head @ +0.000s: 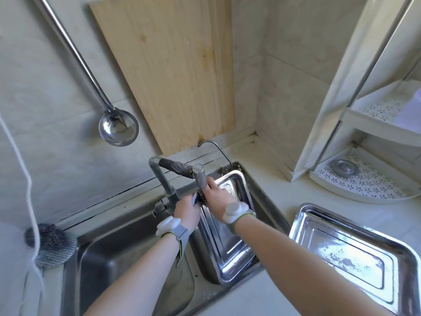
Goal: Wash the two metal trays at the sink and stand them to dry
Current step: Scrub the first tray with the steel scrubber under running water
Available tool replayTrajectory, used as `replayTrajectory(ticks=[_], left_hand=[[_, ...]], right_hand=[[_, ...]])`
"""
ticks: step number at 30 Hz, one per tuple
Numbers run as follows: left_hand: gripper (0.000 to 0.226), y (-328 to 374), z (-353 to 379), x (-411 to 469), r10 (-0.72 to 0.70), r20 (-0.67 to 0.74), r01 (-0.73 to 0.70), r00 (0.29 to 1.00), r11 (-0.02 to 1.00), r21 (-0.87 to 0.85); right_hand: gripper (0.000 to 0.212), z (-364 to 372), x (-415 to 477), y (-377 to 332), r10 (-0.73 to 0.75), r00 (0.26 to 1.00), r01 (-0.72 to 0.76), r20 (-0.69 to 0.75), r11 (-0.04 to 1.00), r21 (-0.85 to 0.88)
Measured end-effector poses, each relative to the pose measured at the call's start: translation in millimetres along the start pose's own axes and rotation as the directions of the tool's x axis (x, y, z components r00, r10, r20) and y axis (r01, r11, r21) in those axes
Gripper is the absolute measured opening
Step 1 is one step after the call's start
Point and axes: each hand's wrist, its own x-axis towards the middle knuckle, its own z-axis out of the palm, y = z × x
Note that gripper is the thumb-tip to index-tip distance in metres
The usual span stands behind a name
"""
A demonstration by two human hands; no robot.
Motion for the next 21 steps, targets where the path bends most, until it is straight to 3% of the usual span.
replayTrajectory(ticks=[2, 4, 6, 8, 10, 12, 15, 18, 20, 21], left_hand=[[0.019, -10, -4, -2, -0.012, 0.007, 0.012, 1.000, 1.000, 0.001], [0.014, -13, -6, -5, -0.014, 0.019, 0.014, 1.000, 1.000, 0.012], [0.014, -5, -4, -4, -0.034, 0.003, 0.034, 0.999, 0.999, -0.005], [0.014, -1, -7, -1, -0.058, -0.019, 0.057, 0.998, 0.997, -0.048], [0.014, -6, -14, -3, -0.053, -0.014, 0.052, 0.999, 0.997, -0.050], [0.017, -17, -24, -9, -0.029, -0.001, 0.028, 1.000, 0.999, -0.038], [0.022, -25, -30, -18, 0.007, -0.003, -0.008, 1.000, 0.997, -0.080], [0.016, -30, -25, -24, -0.047, 0.016, 0.049, 0.999, 0.982, -0.182], [0.010, -32, -26, -25, -0.038, 0.055, 0.047, 0.998, 0.984, -0.173], [0.011, -32, -27, -22, -0.029, 0.065, 0.038, 0.997, 0.989, -0.142]], right_hand=[[0.080, -8, 8, 24, 0.200, 0.980, -0.199, -0.012, 0.978, 0.056], [0.073, -12, 13, 37, 0.411, 0.910, -0.407, -0.050, 0.910, 0.075], [0.073, -2, 17, 14, 0.193, 0.974, -0.205, -0.123, 0.974, -0.098], [0.081, 12, 18, -12, -0.074, 0.997, 0.070, -0.023, 0.985, -0.156], [0.092, 13, 20, -7, -0.081, 0.997, 0.080, -0.021, 0.996, -0.028], [0.099, 6, 27, 23, 0.178, 0.984, -0.174, -0.022, 0.975, 0.141], [0.043, 5, 31, 59, 0.463, 0.886, -0.408, -0.008, 0.789, 0.460], [0.034, 1, 25, 61, 0.504, 0.855, -0.439, 0.123, 0.575, 0.690], [0.030, 0, 22, 58, 0.503, 0.853, -0.441, 0.144, 0.545, 0.713], [0.028, 0, 24, 57, 0.505, 0.857, -0.428, 0.107, 0.580, 0.692]])
